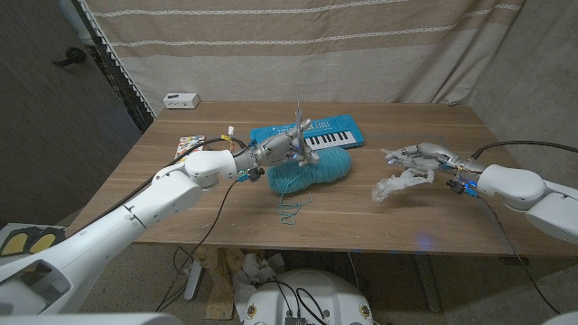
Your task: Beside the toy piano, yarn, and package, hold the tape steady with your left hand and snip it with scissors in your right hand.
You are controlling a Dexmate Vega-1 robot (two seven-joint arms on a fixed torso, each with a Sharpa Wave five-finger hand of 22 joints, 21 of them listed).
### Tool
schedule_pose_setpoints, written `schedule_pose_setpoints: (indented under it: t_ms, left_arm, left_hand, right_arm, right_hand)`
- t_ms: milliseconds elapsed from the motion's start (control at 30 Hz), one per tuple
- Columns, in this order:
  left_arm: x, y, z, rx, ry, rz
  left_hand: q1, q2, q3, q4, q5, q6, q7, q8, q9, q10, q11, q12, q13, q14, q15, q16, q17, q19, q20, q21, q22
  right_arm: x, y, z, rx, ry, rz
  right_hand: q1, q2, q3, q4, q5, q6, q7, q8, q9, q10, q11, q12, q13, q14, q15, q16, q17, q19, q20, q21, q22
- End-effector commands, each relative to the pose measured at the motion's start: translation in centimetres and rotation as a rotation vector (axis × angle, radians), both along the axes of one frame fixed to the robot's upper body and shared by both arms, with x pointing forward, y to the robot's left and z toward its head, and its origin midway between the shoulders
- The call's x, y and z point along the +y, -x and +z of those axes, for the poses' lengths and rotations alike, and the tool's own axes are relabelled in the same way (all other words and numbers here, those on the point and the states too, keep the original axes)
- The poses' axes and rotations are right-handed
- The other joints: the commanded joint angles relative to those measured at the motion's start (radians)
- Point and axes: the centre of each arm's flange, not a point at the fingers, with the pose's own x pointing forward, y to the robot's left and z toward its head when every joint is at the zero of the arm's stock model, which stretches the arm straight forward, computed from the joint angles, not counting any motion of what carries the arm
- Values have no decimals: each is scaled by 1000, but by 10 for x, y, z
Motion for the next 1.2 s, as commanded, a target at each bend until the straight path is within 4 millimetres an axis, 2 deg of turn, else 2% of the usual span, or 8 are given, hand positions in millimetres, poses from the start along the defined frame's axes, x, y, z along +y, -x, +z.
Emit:
schedule_pose_setpoints:
  t_ms: [33,467,1200]
  left_arm:
    - [-7,0,2,-2,1,-8]
    - [-10,-2,4,-3,3,-12]
    - [-16,-5,4,-8,12,-23]
  left_hand:
    - [0,0,-107,-75,6,105,99,4,1,148,-134,6,1,10,-93,3,-5,9,-4,-3,4]
    - [1,0,-107,-75,7,105,100,4,1,151,-139,6,1,10,-90,8,3,10,-4,-3,4]
    - [1,0,-107,-74,9,105,98,4,1,158,-138,7,1,14,-93,9,2,12,-5,-3,4]
  right_arm:
    - [-7,-6,27,-90,-69,-14]
    - [-6,-17,46,-137,-81,-21]
    - [1,-26,71,-215,-151,-63]
  right_hand:
    - [8,1,3,-5,-2,1,9,1,2,8,5,4,4,-4,-3,0,7,7,-159,8,1]
    - [8,2,5,-5,-4,2,11,1,2,9,8,3,6,-11,-3,2,11,5,-159,10,-1]
    - [12,4,11,-9,-6,7,24,2,1,20,27,3,8,-17,-3,3,11,11,-160,14,-4]
